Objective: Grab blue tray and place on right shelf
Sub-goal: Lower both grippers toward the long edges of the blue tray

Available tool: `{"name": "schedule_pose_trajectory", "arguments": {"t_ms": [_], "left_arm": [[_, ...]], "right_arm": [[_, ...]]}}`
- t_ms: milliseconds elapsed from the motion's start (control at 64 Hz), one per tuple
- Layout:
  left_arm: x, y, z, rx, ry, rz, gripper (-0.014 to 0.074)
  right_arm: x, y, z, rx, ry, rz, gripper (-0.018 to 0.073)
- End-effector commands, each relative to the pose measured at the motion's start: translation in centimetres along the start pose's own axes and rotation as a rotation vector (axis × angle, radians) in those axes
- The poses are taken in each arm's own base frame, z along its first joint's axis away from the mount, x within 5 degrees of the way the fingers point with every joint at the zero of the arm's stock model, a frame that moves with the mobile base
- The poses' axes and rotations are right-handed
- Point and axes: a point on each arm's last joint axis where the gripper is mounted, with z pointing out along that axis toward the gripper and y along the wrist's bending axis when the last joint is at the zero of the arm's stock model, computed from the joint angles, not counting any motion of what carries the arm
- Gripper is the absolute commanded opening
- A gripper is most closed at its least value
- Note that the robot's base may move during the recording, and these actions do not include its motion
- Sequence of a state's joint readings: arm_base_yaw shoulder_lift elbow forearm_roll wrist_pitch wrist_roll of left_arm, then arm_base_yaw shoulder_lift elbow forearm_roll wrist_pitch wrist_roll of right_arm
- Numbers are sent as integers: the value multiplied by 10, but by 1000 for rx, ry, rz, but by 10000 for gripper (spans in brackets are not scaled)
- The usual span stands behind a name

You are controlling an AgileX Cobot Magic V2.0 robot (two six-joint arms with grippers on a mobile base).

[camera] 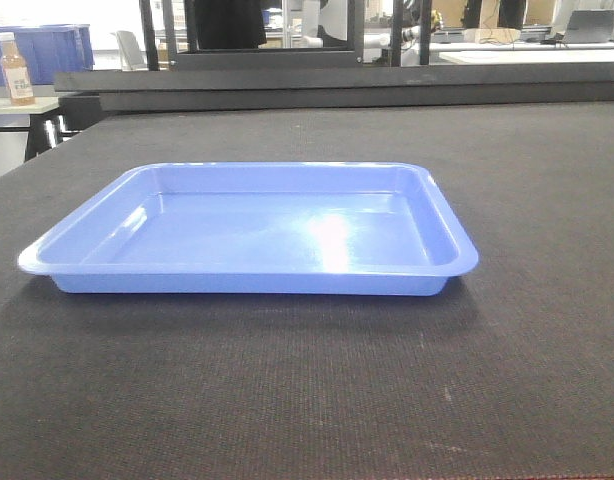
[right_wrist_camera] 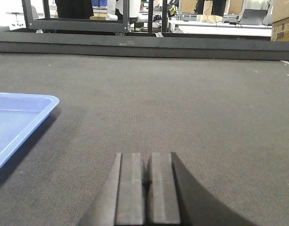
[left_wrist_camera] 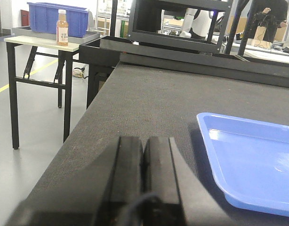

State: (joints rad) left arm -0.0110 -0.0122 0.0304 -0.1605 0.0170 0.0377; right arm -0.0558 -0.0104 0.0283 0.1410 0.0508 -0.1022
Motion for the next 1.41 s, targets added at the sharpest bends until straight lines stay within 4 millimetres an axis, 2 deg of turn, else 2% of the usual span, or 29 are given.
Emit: {"name": "schedule_pose_trajectory", "arguments": {"t_ms": [0, 625, 766, 828, 906, 1047, 1125, 1203, 1297, 1391], "left_arm": [[0, 1, -1, -5, -79, -4, -48], [-1, 1, -1, -6, -90, -4, -48], [-6, 2, -1, -8, -140, -8, -48], [-15, 1, -2, -7, -180, -9, -48], [-36, -3, -4, 4, -200, -5, -48], [-95, -13, -6, 23, -117, 74, -22], [-126, -18, -1, 47, -77, 74, 60], [-149, -23, 9, 63, -12, 75, 192], [-156, -26, 34, 66, 122, 64, 359], [-156, -31, 54, 97, 210, 29, 404]], "right_arm": [[-17, -1, -3, 13, -130, -8, 56], [-19, -1, -4, 15, -153, -8, 56], [-20, -1, -4, 17, -164, -8, 56], [-26, -2, -5, 22, -221, 3, 56], [-45, -2, -9, 23, -312, 32, 56], [-99, 2, -24, 0, -372, 31, 65], [-121, 4, -25, -10, -346, 30, 153], [-137, 5, -17, -11, -316, 29, 310], [-147, 6, 3, -11, -235, 30, 518], [-156, 7, 23, -25, -168, 32, 623]]}}
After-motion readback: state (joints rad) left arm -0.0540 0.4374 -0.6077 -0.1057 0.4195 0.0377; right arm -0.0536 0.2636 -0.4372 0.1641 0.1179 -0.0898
